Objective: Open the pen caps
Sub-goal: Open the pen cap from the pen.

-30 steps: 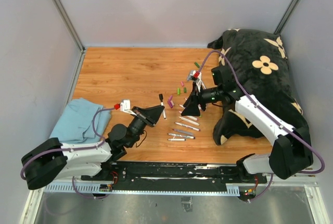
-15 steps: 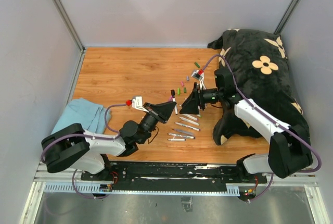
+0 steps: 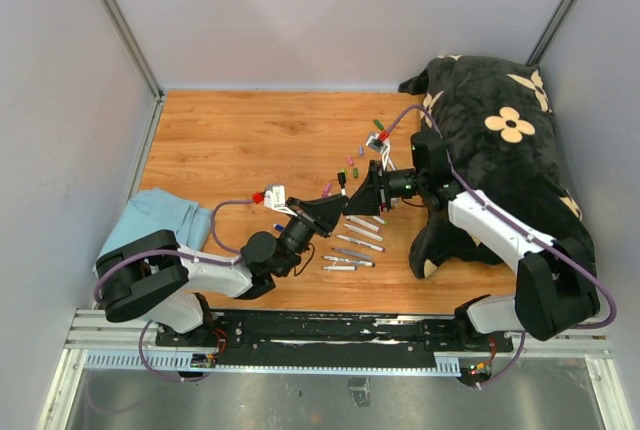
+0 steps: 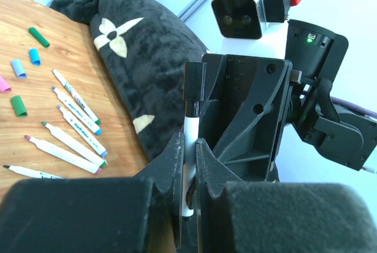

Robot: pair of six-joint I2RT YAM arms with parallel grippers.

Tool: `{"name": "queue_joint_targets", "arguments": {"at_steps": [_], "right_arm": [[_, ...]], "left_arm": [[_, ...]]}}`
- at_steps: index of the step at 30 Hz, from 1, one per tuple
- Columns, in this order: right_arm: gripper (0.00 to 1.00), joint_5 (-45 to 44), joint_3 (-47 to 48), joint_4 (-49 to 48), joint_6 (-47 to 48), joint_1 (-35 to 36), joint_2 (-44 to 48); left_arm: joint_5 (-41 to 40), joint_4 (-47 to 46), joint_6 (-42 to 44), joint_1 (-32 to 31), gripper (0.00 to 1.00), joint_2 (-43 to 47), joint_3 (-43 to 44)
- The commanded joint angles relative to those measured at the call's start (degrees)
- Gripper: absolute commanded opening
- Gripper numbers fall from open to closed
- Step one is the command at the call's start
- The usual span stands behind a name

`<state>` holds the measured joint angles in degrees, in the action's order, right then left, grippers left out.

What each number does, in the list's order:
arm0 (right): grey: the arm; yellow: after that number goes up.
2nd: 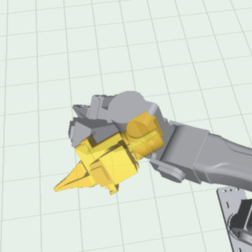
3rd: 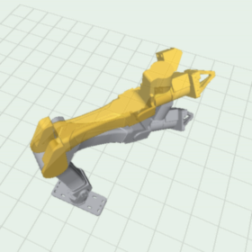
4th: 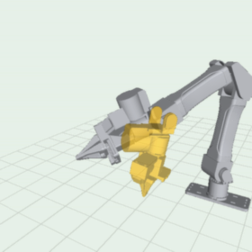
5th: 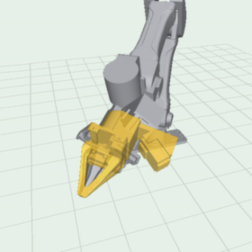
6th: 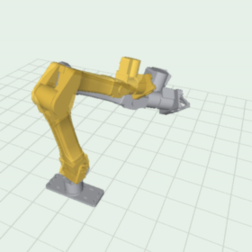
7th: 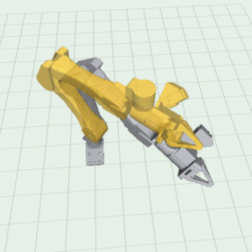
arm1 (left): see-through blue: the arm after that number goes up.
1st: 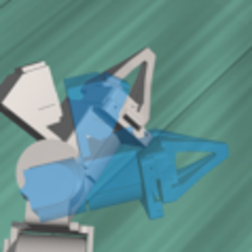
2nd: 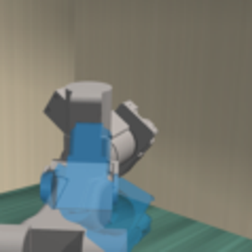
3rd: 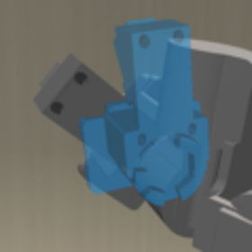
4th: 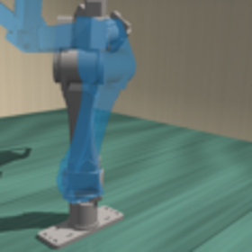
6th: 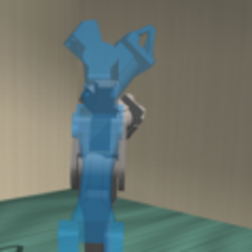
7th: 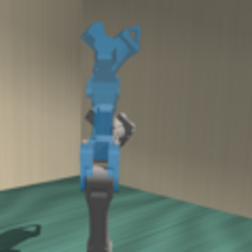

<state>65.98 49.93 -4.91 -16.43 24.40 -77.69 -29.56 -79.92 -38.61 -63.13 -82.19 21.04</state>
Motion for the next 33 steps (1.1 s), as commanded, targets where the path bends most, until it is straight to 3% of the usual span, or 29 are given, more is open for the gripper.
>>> {"name": "queue_joint_targets", "arguments": {"at_steps": [1, 7, 9, 13, 20, 23, 29, 33], "right_arm": [[0.26, 1.3, 0.4, -0.1, -0.1, 1.1, -0.9], [0.01, 1.9, 2.1, 3.9, 2.7, 1.2, -1.1], [0.01, 1.8, 3.2, 7.1, 5.2, 1.1, -1.4], [0.01, 4.0, 4.8, 11.2, 9.8, 0.5, -2.5], [0.01, 6.0, 7.3, 20.2, 19.5, -0.2, -4.3], [0.01, 5.7, 7.9, 22.6, 22.4, -0.2, -4.4], [0.01, 5.7, 8.4, 24.9, 25.4, -0.2, -4.2], [0.01, 5.0, 8.6, 25.6, 26.4, -0.2, -4.5]], "left_arm": [[-1.6, -2.8, 1.9, -1.0, 0.00, -0.8, 1.8], [-1.4, -3.0, 2.3, -1.2, 0.03, -0.2, 0.9], [-1.4, -3.1, 2.8, -1.2, 0.18, 1.1, -0.2], [-1.2, -0.7, 4.0, -1.1, 0.36, 5.7, -2.8], [0.6, 7.5, 7.1, -1.0, 0.72, 20.0, -10.1], [0.7, 15.6, 9.1, -1.1, 0.83, 27.5, -10.8], [0.4, 31.8, 11.7, -0.7, 0.97, 38.9, -9.1], [2.5, 36.5, 9.5, 1.4, 0.99, 41.7, -8.8]]}}
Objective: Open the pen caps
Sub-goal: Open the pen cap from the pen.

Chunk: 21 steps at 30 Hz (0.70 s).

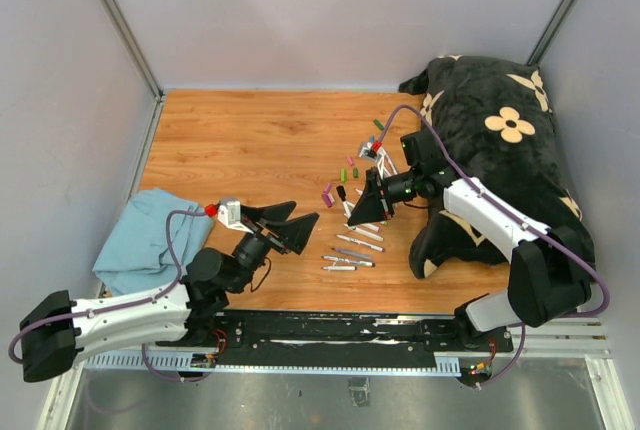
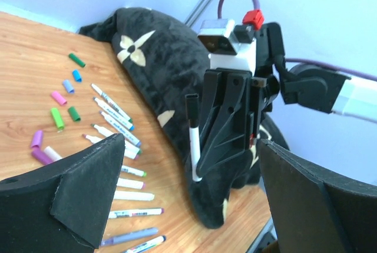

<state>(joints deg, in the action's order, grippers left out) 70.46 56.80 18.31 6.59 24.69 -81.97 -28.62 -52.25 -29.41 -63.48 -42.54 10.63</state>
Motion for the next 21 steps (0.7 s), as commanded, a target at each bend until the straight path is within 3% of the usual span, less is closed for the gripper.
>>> {"name": "queue_joint_targets", "arguments": {"at_steps": [1, 12, 17, 21], "right_arm": [[0.01, 0.5, 1.8, 2.7, 3.6, -0.5, -0.3], [0.01, 0.3, 2.0, 3.9, 4.8, -0.4, -1.0], [0.01, 0.8, 2.0, 4.0, 4.8, -0.3, -1.3], [0.01, 0.9, 1.9, 4.0, 4.8, 0.0, -1.4]], "left_arm": [[2.9, 9.5, -0.8, 2.8, 0.99, 2.3, 1.7], [23.8, 7.8, -11.3, 15.1, 0.99, -0.6, 1.9], [36.6, -1.8, -18.3, 21.3, 0.99, -5.1, 0.7], [40.8, -4.6, -19.6, 22.8, 0.99, -10.4, 1.6]]}}
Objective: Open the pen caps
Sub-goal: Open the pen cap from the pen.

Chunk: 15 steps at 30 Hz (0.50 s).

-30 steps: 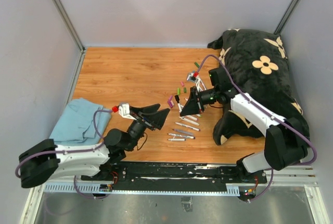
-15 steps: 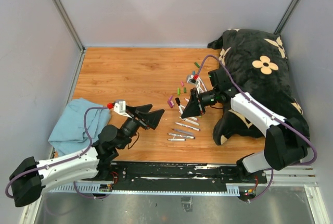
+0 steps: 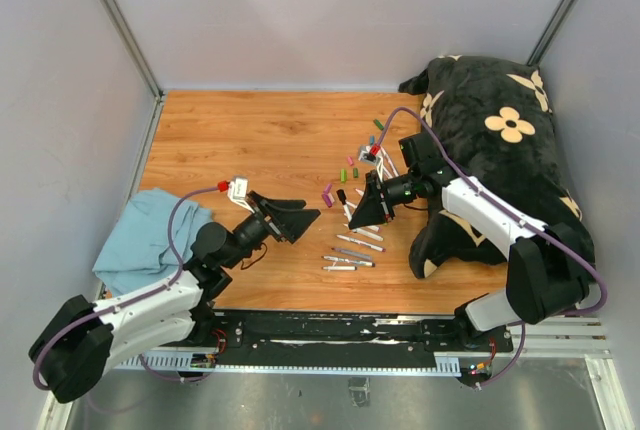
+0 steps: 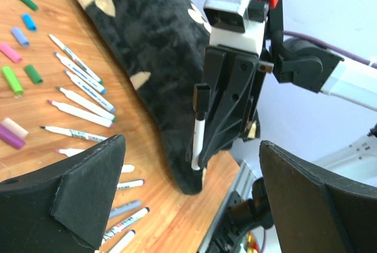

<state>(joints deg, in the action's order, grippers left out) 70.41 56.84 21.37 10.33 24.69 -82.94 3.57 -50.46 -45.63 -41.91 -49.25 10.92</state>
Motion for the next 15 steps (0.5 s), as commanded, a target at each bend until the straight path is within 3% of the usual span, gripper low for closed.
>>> {"name": "queue_joint_targets", "arguments": {"at_steps": [1, 7, 15], "right_arm": [[0.01, 1.0, 1.9, 1.0, 1.1, 0.0, -0.4], [0.01, 1.0, 1.9, 1.0, 1.1, 0.3, -0.5], [0.01, 1.0, 2.1, 1.5, 1.5, 0.8, -0.8]], "left_arm": [[9.1, -6.8, -3.5, 1.2, 0.99, -4.9, 1.7], [11.1, -10.8, -2.4, 1.2, 0.99, -9.8, 3.1], [7.3, -4.6, -1.7, 1.2, 0.99, -12.5, 7.2]]}}
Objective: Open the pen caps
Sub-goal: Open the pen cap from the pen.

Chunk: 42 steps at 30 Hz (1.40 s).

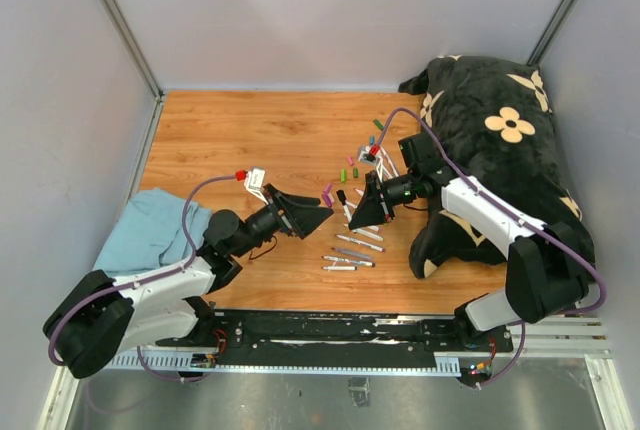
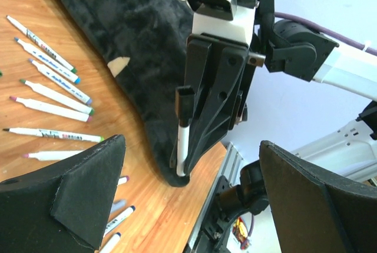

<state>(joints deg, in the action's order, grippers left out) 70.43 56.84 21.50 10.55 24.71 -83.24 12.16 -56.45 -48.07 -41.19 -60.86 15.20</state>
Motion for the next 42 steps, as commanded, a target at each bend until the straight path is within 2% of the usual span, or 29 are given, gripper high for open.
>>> {"name": "queue_joint_targets", "arguments": {"at_steps": [1, 6, 17, 21, 23, 27, 31, 35, 38, 39, 40, 42], "right_arm": [[0.01, 0.9, 2.1, 1.4, 1.3, 0.8, -0.5], [0.01, 0.8, 2.1, 1.4, 1.3, 1.0, -0.7], [0.01, 0.3, 2.6, 2.1, 2.0, 1.4, -1.3], [0.01, -0.2, 2.5, 2.1, 2.0, 1.4, -1.2], [0.01, -0.6, 2.5, 2.1, 2.0, 1.4, -1.3], [0.01, -1.1, 2.7, 2.4, 2.0, 1.4, -1.6], [0.01, -1.2, 2.7, 2.5, 2.1, 1.5, -1.5], [0.01, -1.5, 2.7, 2.7, 2.3, 1.7, -1.5], [0.02, -1.8, 2.9, 3.1, 3.0, 1.9, -1.5], [0.05, -1.9, 2.9, 3.2, 3.1, 2.0, -1.4], [0.13, -1.8, 2.9, 3.2, 3.1, 2.1, -1.4], [0.29, -1.8, 2.9, 3.1, 2.9, 2.1, -1.0]], "left_arm": [[-1.7, 1.7, 0.8, 0.5, 0.99, -1.0, 3.1], [-5.1, 3.5, 1.1, 0.1, 0.97, -1.3, 4.1], [-16.6, 16.7, 5.3, -4.6, 0.96, -3.7, 11.6], [-16.6, 17.2, 4.9, -5.7, 0.90, -5.7, 13.4], [-16.5, 17.1, 4.8, -6.7, 0.83, -6.8, 14.1], [-15.4, 16.9, 3.8, -7.5, 0.60, -8.3, 14.9], [-15.2, 16.8, 3.5, -7.6, 0.47, -8.7, 15.1], [-14.7, 16.8, 3.6, -7.6, 0.24, -8.6, 15.2], [-14.5, 16.7, 3.6, -7.5, 0.11, -8.6, 15.2], [-14.3, 16.7, 3.6, -7.6, 0.07, -8.6, 15.2], [-14.0, 16.3, 3.5, -7.6, 0.02, -8.6, 15.0], [-13.5, 14.7, 2.9, -7.6, 0.00, -8.3, 14.2]]}}
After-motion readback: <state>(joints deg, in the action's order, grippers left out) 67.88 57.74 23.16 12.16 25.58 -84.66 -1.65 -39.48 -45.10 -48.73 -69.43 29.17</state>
